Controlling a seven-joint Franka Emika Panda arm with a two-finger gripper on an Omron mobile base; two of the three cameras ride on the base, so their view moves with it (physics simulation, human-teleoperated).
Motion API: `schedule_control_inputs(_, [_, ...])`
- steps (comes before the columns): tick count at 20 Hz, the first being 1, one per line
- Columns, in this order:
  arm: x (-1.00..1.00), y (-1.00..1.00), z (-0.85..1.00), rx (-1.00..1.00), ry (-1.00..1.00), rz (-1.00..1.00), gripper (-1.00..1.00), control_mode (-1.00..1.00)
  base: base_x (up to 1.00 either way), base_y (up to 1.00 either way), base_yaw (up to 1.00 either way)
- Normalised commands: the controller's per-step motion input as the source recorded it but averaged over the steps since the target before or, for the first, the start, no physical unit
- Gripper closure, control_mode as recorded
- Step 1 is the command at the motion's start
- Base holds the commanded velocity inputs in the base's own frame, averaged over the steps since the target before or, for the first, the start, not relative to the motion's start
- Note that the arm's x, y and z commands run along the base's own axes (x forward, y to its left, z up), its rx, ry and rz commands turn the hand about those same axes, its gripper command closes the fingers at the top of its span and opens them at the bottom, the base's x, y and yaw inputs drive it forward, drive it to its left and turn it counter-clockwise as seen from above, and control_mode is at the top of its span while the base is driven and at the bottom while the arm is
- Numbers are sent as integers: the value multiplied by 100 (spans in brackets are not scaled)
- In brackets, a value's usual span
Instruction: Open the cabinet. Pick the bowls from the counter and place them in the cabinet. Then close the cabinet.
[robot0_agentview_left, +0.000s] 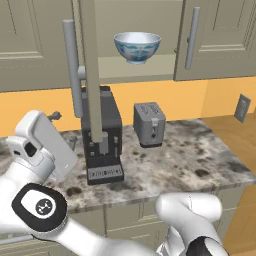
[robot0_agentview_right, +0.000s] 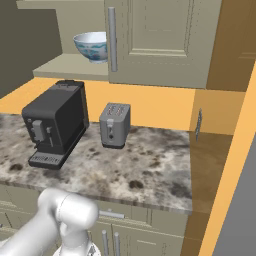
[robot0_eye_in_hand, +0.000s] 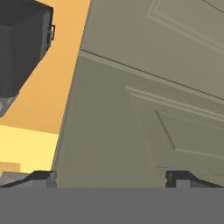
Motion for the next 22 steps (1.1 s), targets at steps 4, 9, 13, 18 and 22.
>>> schedule_control_inputs(4, [44, 1, 0, 0, 0, -7, -100, -100, 0, 0, 0])
schedule_control_inputs(9, [32, 0, 0, 0, 0, -5, -100, -100, 0, 0, 0])
schedule_control_inputs(13, [29, 0, 0, 0, 0, -6, -100, -100, 0, 0, 0])
schedule_control_inputs(18, [38, -2, 0, 0, 0, -1, -100, -100, 0, 0, 0])
schedule_control_inputs(22, [28, -9, 1, 0, 0, 0, -100, -100, 0, 0, 0])
